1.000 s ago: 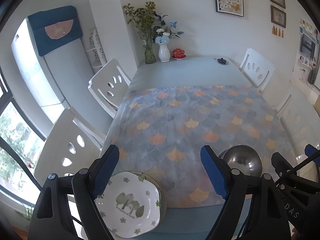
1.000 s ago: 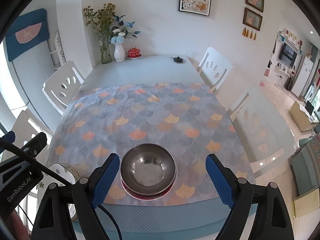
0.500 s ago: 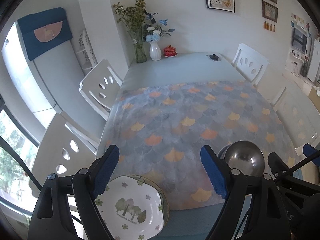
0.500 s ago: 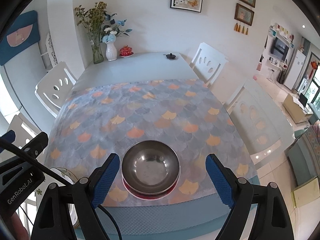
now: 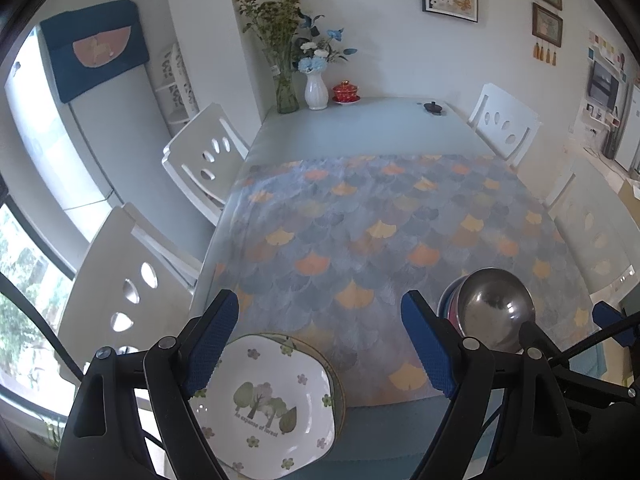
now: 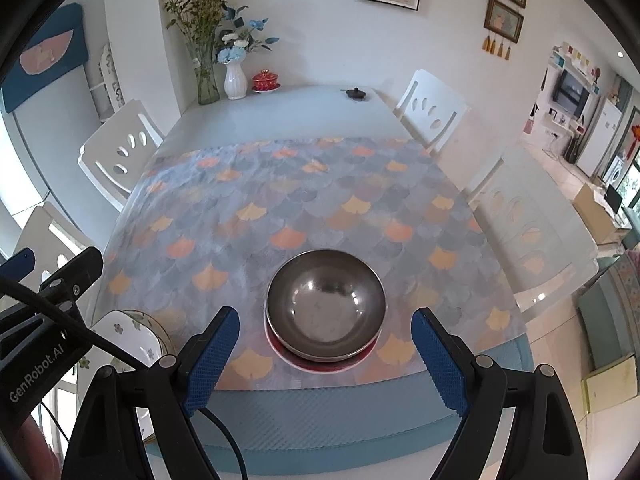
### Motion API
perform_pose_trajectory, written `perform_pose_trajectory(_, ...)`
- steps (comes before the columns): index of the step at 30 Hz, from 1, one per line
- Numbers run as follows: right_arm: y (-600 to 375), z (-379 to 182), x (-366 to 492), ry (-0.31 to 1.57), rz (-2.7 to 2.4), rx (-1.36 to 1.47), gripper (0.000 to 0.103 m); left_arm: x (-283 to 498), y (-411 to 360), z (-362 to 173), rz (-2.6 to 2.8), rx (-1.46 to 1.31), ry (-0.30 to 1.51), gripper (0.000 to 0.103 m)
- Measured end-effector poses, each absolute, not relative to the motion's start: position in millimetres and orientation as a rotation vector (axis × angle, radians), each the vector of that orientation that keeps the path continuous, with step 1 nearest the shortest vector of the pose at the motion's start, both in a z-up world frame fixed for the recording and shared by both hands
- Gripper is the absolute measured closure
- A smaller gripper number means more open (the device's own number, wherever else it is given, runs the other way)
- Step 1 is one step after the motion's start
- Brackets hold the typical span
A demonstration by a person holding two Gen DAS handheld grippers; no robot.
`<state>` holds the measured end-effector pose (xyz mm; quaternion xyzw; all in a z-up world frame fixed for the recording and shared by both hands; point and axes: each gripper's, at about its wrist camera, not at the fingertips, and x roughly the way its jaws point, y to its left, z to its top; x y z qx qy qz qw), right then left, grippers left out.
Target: Organize plates and bowls
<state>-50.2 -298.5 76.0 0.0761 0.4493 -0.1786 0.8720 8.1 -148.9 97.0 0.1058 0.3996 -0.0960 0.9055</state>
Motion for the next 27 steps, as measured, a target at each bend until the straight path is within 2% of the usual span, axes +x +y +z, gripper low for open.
perform_pose_trajectory(11, -303.2, 79.2, -53.3, 0.896, -0.367, 0.151, 0.017, 0.5, -147.6, 92.7, -0.131, 0.224, 0.823, 0.02)
perform_pose_trajectory(27, -318.1, 70.2, -56.2, 0.931, -0.359, 0.208, 0.017, -7.7, -160.8, 77.1, -0.141, 0.221, 0.878, 0.02)
